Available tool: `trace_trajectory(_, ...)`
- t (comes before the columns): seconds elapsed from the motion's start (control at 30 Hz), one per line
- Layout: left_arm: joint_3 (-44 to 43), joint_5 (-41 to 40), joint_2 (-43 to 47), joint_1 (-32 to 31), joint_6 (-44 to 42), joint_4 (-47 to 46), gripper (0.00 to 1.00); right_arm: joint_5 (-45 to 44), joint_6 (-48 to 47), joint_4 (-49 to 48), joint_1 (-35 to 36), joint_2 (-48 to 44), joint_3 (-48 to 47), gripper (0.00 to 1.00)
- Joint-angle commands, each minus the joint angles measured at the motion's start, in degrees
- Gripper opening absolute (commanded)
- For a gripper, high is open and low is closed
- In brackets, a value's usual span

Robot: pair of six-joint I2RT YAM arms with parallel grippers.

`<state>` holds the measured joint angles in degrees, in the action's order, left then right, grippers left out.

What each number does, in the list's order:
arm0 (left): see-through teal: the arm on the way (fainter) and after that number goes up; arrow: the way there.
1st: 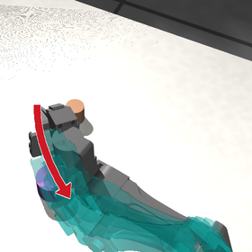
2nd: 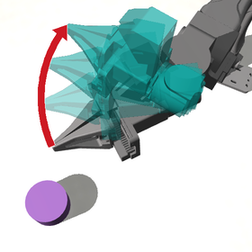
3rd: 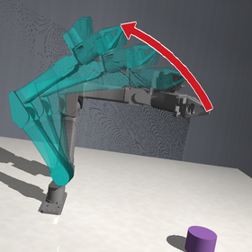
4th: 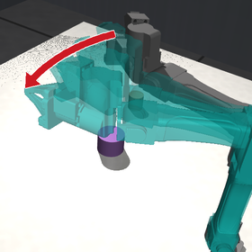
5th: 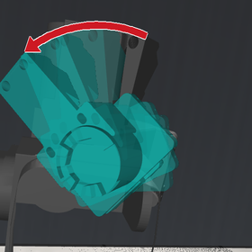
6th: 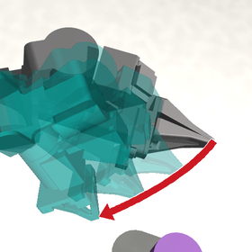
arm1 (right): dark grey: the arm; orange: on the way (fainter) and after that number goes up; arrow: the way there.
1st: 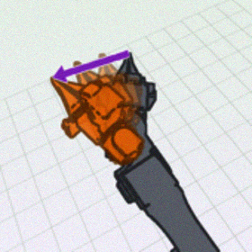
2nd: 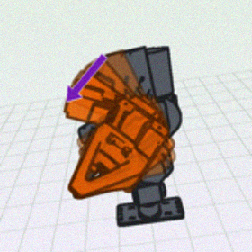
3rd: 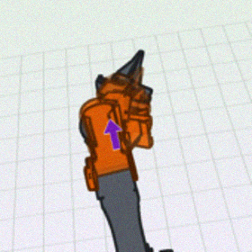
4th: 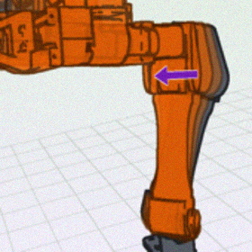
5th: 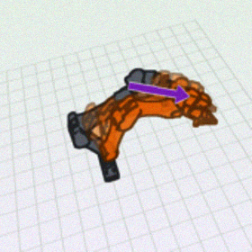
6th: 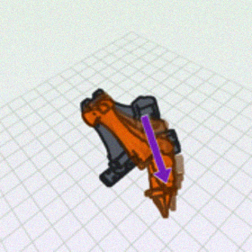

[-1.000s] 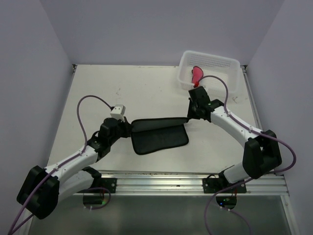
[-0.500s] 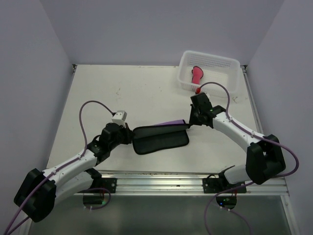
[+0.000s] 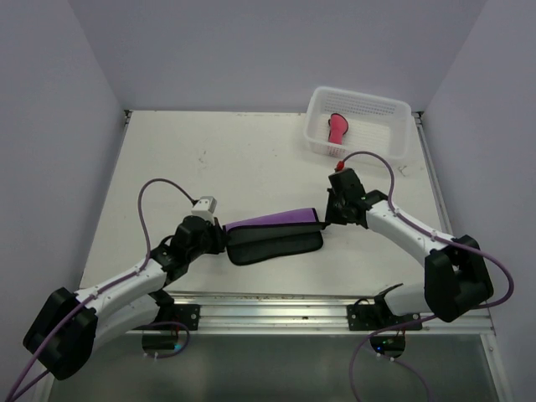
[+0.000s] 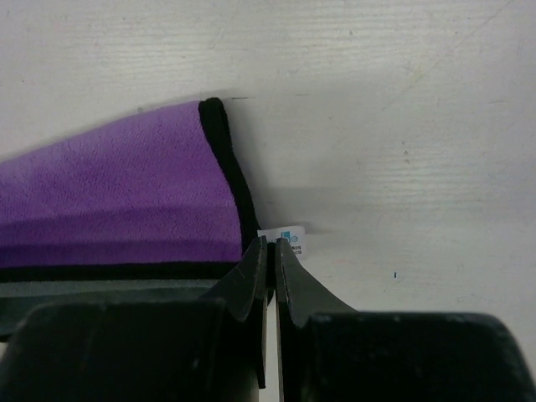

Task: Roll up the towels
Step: Fold the towel

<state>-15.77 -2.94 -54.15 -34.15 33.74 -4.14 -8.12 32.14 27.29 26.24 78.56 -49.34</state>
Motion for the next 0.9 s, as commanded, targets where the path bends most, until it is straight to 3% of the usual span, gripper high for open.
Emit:
trace_trajectory(0.0, 1.1, -0.2, -0.3, -0.4, 1.2, -0.8, 0.00, 1.7, 0.4, -2.7, 0.1, -1.3, 1.4, 0.00)
trace_trajectory(0.27, 2.1, 1.3, -2.7, -1.1, 1.5, -3.5, 0.00, 3.4, 0.2, -4.6, 0.7, -1.0, 3.7, 0.00)
trace_trajectory(0.7, 3.2, 1.7, -1.7, -1.6, 2.2, -2.6, 0.06, 5.3, -0.1, -7.2, 1.6, -3.3, 7.3, 0.24)
trace_trajectory(0.8, 3.8, 2.5, -1.0, -1.5, 2.4, -3.0, 0.29, 5.7, -0.1, -7.4, 1.6, -3.9, 8.0, 0.27)
trace_trajectory(0.87, 4.5, 2.7, -0.4, -1.5, 2.4, -3.3, 0.33, 6.2, -0.1, -7.7, 1.6, -4.3, 8.6, 0.29)
